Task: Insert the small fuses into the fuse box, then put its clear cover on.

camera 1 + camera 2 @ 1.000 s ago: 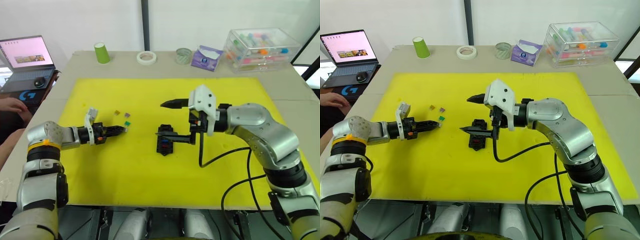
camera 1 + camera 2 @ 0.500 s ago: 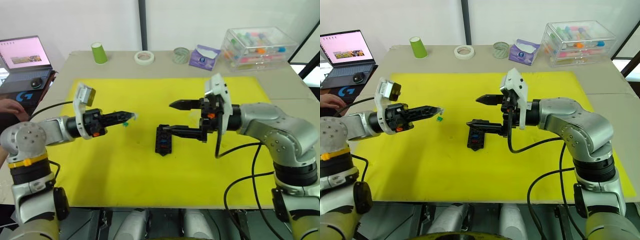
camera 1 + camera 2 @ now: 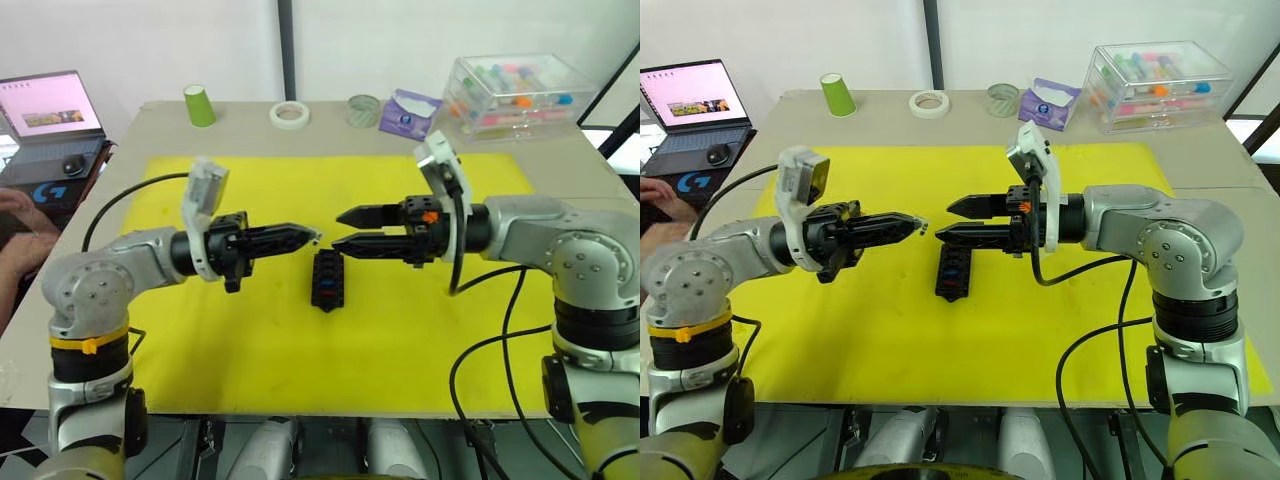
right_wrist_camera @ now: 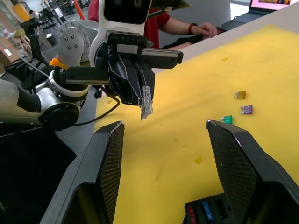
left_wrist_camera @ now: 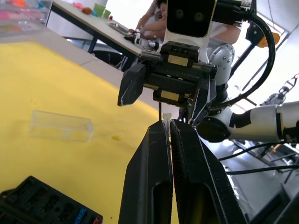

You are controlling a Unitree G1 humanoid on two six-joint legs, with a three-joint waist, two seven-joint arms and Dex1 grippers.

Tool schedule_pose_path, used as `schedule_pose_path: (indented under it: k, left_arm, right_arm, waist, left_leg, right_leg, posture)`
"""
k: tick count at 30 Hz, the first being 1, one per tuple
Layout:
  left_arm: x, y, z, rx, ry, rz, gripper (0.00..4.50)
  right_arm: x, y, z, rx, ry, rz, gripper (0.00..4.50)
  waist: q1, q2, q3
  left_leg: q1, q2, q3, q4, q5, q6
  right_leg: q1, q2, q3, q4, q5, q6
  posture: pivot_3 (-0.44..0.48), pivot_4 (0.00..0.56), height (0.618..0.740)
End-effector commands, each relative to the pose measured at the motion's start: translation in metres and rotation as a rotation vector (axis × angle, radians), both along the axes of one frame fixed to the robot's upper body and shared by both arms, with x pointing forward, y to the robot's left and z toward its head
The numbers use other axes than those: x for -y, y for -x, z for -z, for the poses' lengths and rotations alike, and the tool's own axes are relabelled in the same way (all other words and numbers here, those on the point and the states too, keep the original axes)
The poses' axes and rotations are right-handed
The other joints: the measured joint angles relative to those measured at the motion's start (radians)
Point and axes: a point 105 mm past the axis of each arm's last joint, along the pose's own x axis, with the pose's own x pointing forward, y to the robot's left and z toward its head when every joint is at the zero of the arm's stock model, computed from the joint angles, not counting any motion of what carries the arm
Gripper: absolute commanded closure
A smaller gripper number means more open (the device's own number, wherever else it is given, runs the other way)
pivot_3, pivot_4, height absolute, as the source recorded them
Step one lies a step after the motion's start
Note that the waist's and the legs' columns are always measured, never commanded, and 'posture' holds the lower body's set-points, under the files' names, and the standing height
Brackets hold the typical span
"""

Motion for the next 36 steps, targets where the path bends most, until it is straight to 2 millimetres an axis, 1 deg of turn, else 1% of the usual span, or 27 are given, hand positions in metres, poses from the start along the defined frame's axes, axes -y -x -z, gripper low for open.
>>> schedule_pose_path:
  k: [1,3,6,9,18,23,26,28,29,36]
  left_arm:
    - [0.0006,0.0046,-0.0078,0.072,0.008,0.019,4.5]
    - [0.001,0.0046,-0.0088,0.081,0.01,0.024,4.5]
    - [0.0016,0.0014,-0.0089,0.093,0.011,0.017,4.5]
    - [0.0012,0.0014,-0.0093,0.096,0.015,0.019,4.5]
    - [0.0039,-0.0013,-0.0118,0.129,0.011,0.027,4.5]
    - [0.0047,-0.0009,-0.0088,0.132,-0.003,0.039,4.5]
    - [0.0059,-0.0013,-0.0112,0.125,0.017,0.039,4.5]
    - [0.0066,-0.0009,-0.011,0.129,0.012,0.042,4.5]
    - [0.0068,-0.0008,-0.0112,0.128,0.013,0.043,4.5]
    - [0.0088,0.0005,-0.0102,0.14,0.01,0.055,4.5]
  right_arm:
    - [-0.0045,0.0066,-0.0121,0.02,-0.041,-0.04,1.59]
    - [-0.0052,0.0083,-0.0123,0.011,-0.047,-0.047,1.59]
    - [-0.0068,0.0068,-0.0135,0.014,-0.056,-0.036,2.1]
    - [-0.0082,0.0076,-0.0138,0.013,-0.057,-0.035,3.09]
    - [-0.0101,0.0078,-0.0135,0.004,-0.05,-0.037,3.09]
    - [-0.0104,0.0061,-0.0152,0.004,-0.056,-0.031,3.09]
    - [-0.0102,0.0069,-0.0125,0.0,-0.043,-0.036,3.55]
    - [-0.0107,0.0087,-0.013,-0.005,-0.048,-0.048,4.24]
    - [-0.0109,0.0085,-0.0134,-0.007,-0.052,-0.047,4.49]
    - [-0.0105,0.0084,-0.0119,-0.007,-0.039,-0.041,4.49]
  waist:
    - [-0.001,0.0,0.0]
    - [0.0,0.0,0.0]
    - [0.001,0.0,0.0]
    - [0.0,0.0,0.0]
    - [0.0,0.0,0.0]
    - [0.0,0.0,0.0]
    - [0.0,0.0,0.0]
    - [0.0,0.0,0.0]
    - [0.0,0.0,0.0]
    - [0.0,0.0,0.0]
  left_leg:
    - [0.0,0.0,0.0,0.0,0.0,0.0]
    - [0.0,0.0,0.0,0.0,0.0,0.0]
    - [0.0,0.0,0.0,0.0,0.0,0.0]
    - [0.0,0.0,0.0,0.0,0.0,0.0]
    - [0.0,0.0,0.0,0.0,0.0,0.0]
    - [0.0,0.0,0.0,0.0,0.0,0.0]
    - [0.0,0.0,0.0,0.0,0.0,0.0]
    - [0.0,0.0,0.0,0.0,0.0,0.0]
    - [0.0,0.0,0.0,0.0,0.0,0.0]
    - [0.0,0.0,0.0,0.0,0.0,0.0]
  right_leg:
    - [0.0,0.0,0.0,0.0,0.0,0.0]
    - [0.0,0.0,0.0,0.0,0.0,0.0]
    - [0.0,0.0,0.0,0.0,0.0,0.0]
    - [0.0,0.0,0.0,0.0,0.0,0.0]
    - [0.0,0.0,0.0,0.0,0.0,0.0]
    - [0.0,0.0,0.0,0.0,0.0,0.0]
    - [0.0,0.0,0.0,0.0,0.0,0.0]
    - [0.0,0.0,0.0,0.0,0.0,0.0]
    - [0.0,0.0,0.0,0.0,0.0,0.0]
    - [0.0,0.0,0.0,0.0,0.0,0.0]
  posture:
    - [0.0,0.15,0.74]
    - [0.0,0.15,0.74]
    - [0.0,0.15,0.74]
    - [0.0,0.15,0.74]
    - [0.0,0.15,0.74]
    - [0.0,0.15,0.74]
    - [0.0,0.15,0.74]
    - [0.0,0.15,0.74]
    - [0.0,0.15,0.74]
    - [0.0,0.15,0.74]
